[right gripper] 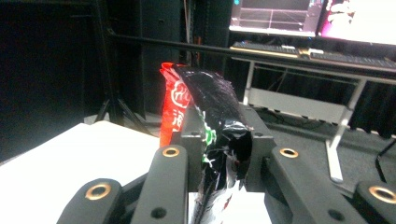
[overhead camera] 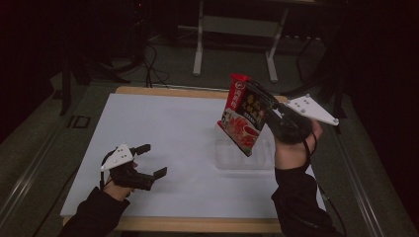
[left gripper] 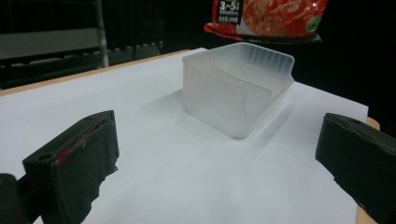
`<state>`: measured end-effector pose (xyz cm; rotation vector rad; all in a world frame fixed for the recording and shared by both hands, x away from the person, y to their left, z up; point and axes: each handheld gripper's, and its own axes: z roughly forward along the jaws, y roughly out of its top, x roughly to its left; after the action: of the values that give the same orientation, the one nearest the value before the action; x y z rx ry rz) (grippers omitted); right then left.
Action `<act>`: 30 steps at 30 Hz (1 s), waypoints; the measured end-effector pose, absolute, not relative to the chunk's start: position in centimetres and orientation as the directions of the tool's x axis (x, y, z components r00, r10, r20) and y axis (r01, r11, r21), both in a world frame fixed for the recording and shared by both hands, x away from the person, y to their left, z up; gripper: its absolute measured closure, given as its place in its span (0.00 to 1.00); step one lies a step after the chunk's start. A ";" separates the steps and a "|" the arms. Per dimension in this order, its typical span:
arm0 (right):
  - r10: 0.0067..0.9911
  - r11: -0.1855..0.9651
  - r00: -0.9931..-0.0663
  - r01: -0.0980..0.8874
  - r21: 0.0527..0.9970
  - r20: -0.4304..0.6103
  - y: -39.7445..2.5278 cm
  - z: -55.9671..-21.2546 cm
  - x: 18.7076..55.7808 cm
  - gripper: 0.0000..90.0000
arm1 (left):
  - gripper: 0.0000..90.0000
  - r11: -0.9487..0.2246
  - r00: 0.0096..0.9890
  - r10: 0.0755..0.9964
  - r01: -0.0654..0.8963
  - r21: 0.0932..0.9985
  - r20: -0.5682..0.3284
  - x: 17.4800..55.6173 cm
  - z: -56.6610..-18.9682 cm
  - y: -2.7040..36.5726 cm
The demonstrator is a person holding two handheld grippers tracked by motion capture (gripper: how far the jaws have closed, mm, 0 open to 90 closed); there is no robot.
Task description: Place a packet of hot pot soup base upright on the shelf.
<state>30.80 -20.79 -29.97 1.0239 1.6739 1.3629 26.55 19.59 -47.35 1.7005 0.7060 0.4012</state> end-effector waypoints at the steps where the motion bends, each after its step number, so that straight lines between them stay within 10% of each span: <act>1: 0.914 0.120 -0.401 0.138 0.983 -0.056 -20.9 -30.2 31.0 0.84 | 0.00 -0.125 0.759 0.642 0.240 0.963 -0.106 26.5 -47.5 19.5; 30: 0.972 0.112 -0.228 0.229 0.967 -0.059 -25.0 -35.5 33.6 0.84 | 0.00 -0.146 0.782 0.618 0.219 0.965 -0.084 26.3 -48.1 19.2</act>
<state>33.56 -25.00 -35.54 1.2060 1.5945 1.1791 26.27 19.21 -48.14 1.7183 0.6609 0.3945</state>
